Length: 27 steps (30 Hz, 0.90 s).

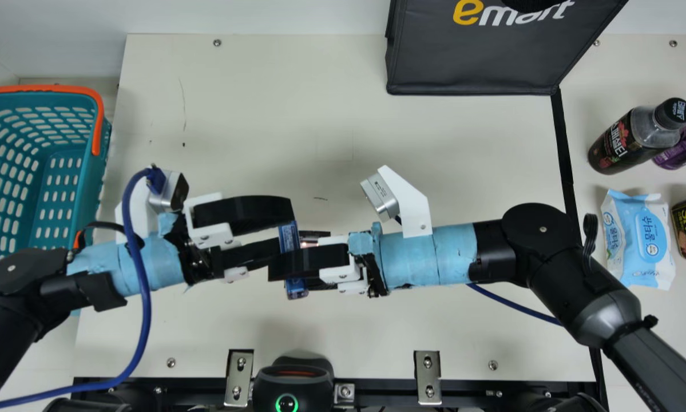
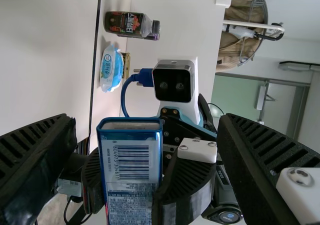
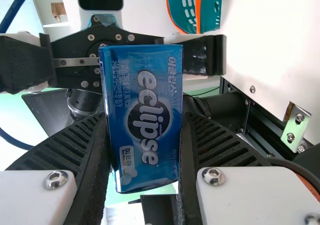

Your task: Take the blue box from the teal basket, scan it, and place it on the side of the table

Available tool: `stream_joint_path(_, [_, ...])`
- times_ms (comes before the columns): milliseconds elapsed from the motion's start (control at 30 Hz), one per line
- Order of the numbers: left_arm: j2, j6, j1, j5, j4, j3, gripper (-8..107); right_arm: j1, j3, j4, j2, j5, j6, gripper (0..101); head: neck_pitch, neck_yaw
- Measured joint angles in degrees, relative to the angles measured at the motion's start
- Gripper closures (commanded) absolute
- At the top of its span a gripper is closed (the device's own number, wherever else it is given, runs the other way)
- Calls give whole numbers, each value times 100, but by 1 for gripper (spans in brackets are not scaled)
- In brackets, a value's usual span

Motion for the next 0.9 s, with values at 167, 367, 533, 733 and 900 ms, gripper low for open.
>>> stream_joint_path(167, [-68,-100,87,-155,122,-18,9,0,0,0,0,0,0,101,0,9])
stream_joint_path(367, [-227,-339,295,-492,371,-54,9,0,0,0,0,0,0,101,0,9])
stream_joint_path(533, [-414,-558,572,-797,730,-114,9,0,0,0,0,0,0,101,0,9])
stream_joint_path(733, [-591,-899,954,-1049,1394,-361,9,0,0,0,0,0,0,101,0,9])
stream_joint_path(900, [-765,-1228,1313,-1071,2216,-707,9,0,0,0,0,0,0,101,0,9])
